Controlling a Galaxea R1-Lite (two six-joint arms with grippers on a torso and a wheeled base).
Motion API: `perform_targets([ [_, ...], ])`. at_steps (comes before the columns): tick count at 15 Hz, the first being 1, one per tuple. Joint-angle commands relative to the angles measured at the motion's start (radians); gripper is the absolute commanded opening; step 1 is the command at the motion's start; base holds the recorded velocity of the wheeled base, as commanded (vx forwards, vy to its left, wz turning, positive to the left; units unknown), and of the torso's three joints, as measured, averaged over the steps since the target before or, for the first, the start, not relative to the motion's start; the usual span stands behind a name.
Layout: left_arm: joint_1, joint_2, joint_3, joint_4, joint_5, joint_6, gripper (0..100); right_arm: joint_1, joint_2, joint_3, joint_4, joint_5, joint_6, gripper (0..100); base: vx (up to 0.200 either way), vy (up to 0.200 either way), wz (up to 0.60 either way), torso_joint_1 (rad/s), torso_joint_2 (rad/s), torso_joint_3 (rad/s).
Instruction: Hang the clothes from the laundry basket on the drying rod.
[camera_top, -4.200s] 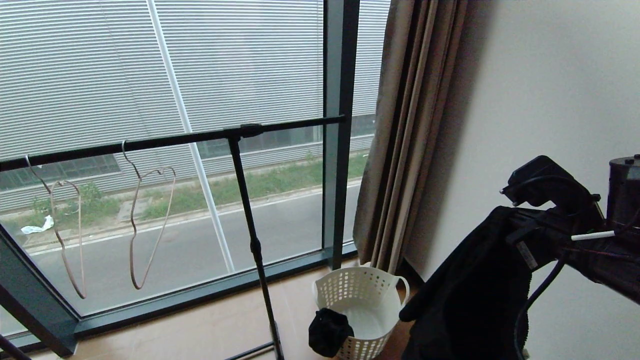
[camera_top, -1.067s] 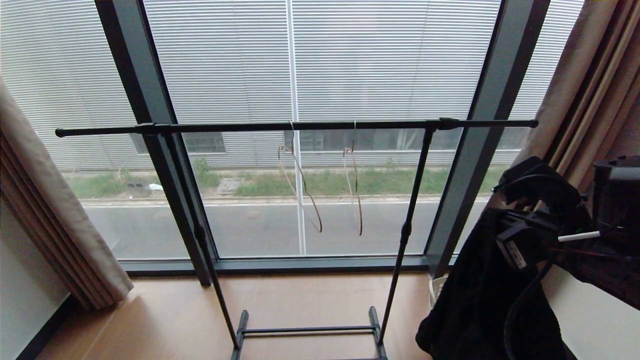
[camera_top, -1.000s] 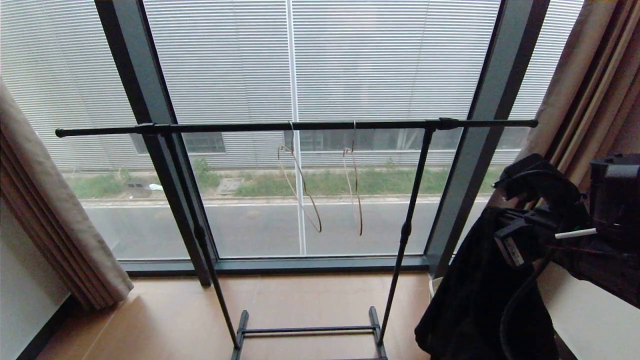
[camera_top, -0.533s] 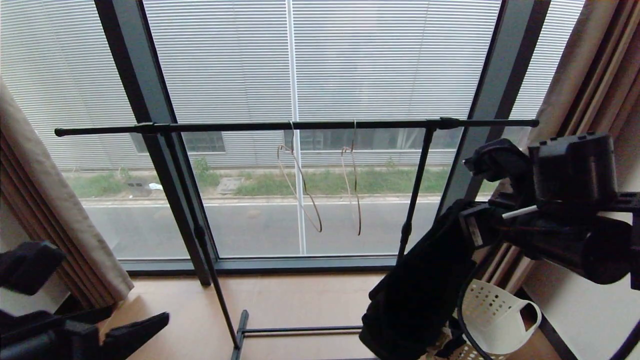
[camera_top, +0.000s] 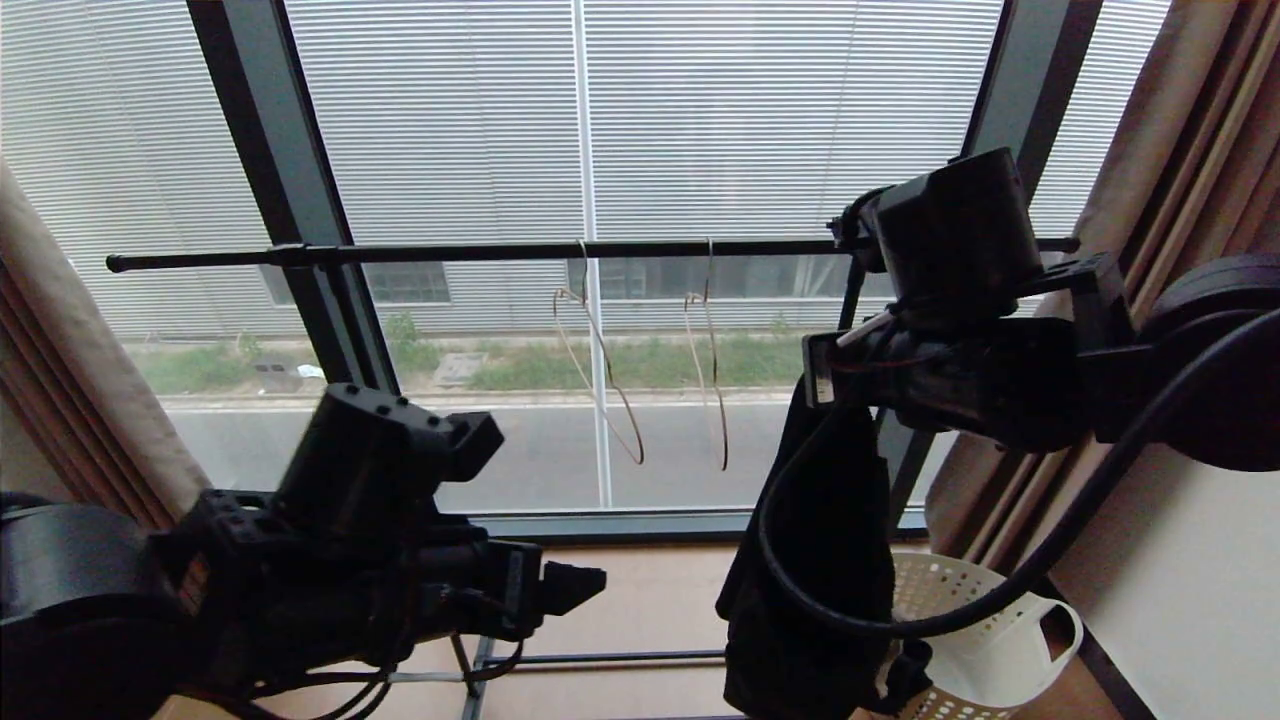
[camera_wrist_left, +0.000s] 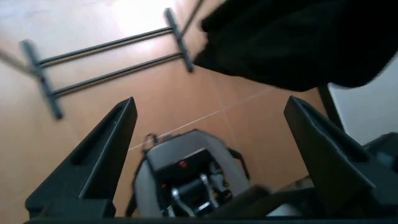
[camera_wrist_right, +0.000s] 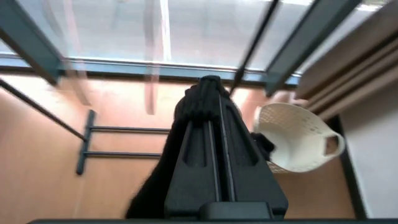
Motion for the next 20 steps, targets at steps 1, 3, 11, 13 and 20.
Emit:
perform_targets([
  [1,-0.067,0.144,-0.088,-0.003,0.004,-0.014,100,0.021,0.044,-0.040,0.001,-0.012,0.012,0,0.000,0.000,0.00,0.000,0.00,0.000],
  [3,-0.107,0.175,-0.126,-0.003,0.007,-0.057,100,0.027,0.045,-0.054,0.001,-0.014,0.026,0,0.000,0.000,0.00,0.000,0.00,0.000],
  [11,-0.130,0.391,-0.297,0.004,0.175,-0.162,100,0.078,0.033,-0.071,0.002,-0.014,0.070,0,0.000,0.000,0.00,0.000,0.00,0.000],
  [13,-0.131,0.437,-0.312,0.006,0.179,-0.162,100,0.078,0.028,-0.071,0.002,-0.014,0.073,0,0.000,0.000,0.00,0.000,0.00,0.000],
  [20,-0.137,0.462,-0.220,0.047,0.179,-0.159,100,-0.005,-0.042,-0.029,-0.001,-0.014,0.104,0,0.000,0.000,0.00,0.000,0.00,0.000],
])
